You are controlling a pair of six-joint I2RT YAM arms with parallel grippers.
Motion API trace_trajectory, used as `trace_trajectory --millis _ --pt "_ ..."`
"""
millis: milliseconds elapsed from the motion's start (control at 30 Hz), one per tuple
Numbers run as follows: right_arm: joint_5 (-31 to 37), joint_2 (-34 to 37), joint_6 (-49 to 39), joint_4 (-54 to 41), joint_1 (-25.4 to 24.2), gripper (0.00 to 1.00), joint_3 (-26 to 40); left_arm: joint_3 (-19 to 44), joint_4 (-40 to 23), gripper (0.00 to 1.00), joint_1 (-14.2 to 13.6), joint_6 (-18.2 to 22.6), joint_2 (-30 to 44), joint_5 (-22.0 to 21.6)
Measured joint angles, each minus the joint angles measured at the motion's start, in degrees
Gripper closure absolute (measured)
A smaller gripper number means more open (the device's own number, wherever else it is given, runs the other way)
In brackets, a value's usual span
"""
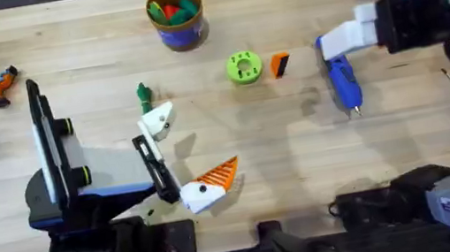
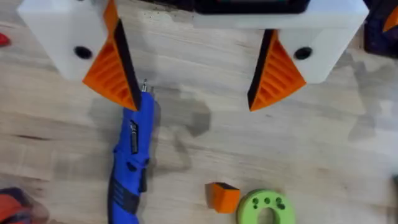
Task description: Pick up the gripper from the table and insert it into the empty holder that is missing its gripper. Then pick up a screw, insert it into the mounting hole, and use the screwdriver to tighten it. Finally, clean up the table by picking up the vegetable and placing it into the bucket.
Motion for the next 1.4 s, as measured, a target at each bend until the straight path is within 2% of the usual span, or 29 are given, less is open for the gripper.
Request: trace_trajectory --millis 233,400,967,1300,1400 --pt "2.92 10.26 0.37 -1.77 7.56 0.009 7.50 0.00 0.00 0.015 0.00 0.00 0.00 0.00" --pt "3.93 17.87 0.85 0.08 10.01 0.009 8.64 0.00 0.00 0.015 0.00 0.00 0.00 0.00" --pt "4.39 34.77 1.66 7.81 10.23 0.009 8.68 0.00 0.00 0.015 0.00 0.00 0.00 0.00" --pt "4.41 36.95 2.56 12.07 10.17 0.015 8.70 0.00 0.00 0.015 0.00 0.00 0.00 0.00" --pt "4.42 36.95 3.15 12.29 10.06 0.066 8.70 0.00 0.00 0.015 0.00 0.00 0.00 0.00"
